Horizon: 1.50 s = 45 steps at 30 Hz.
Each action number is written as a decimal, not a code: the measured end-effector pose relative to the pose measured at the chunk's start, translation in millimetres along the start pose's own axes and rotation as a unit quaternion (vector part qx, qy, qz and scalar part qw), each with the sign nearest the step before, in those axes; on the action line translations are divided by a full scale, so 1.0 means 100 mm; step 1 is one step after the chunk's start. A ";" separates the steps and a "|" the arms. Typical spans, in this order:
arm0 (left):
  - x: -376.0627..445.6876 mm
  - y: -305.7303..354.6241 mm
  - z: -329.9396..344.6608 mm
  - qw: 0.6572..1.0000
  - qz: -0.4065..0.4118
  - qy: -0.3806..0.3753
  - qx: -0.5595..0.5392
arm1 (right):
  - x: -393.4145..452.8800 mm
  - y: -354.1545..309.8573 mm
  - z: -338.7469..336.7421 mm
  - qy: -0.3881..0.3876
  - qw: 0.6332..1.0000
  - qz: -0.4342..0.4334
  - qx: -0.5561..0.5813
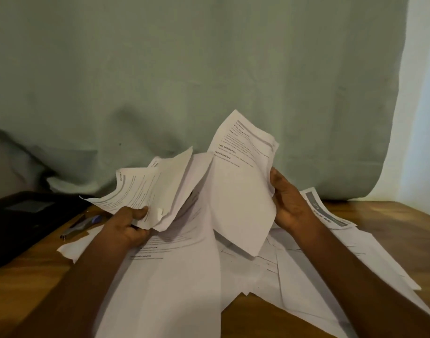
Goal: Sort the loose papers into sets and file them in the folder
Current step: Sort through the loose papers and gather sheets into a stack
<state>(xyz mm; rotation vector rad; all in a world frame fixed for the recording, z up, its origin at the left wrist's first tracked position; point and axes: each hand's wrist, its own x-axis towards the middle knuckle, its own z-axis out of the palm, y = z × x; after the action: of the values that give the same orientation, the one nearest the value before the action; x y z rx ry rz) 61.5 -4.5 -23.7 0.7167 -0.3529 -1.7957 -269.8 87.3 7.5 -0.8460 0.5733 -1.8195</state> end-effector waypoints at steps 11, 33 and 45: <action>-0.05 -0.13 0.15 1.000 0.014 0.008 0.022 | 0.03 0.10 -0.15 0.077 0.997 0.010 -0.001; -0.13 -0.12 0.25 0.979 0.034 -0.050 -0.193 | -0.11 -0.19 -0.48 0.426 0.707 -0.123 -0.551; -0.07 0.08 0.07 0.995 0.095 -0.007 0.037 | -0.21 0.16 0.10 0.063 0.613 -0.107 -0.780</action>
<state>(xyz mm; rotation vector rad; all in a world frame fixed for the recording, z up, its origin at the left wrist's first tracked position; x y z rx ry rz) 64.1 -1.6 -11.8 0.6987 -0.4837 -1.6152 -247.8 100.4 -3.2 -1.9125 2.3781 -1.1526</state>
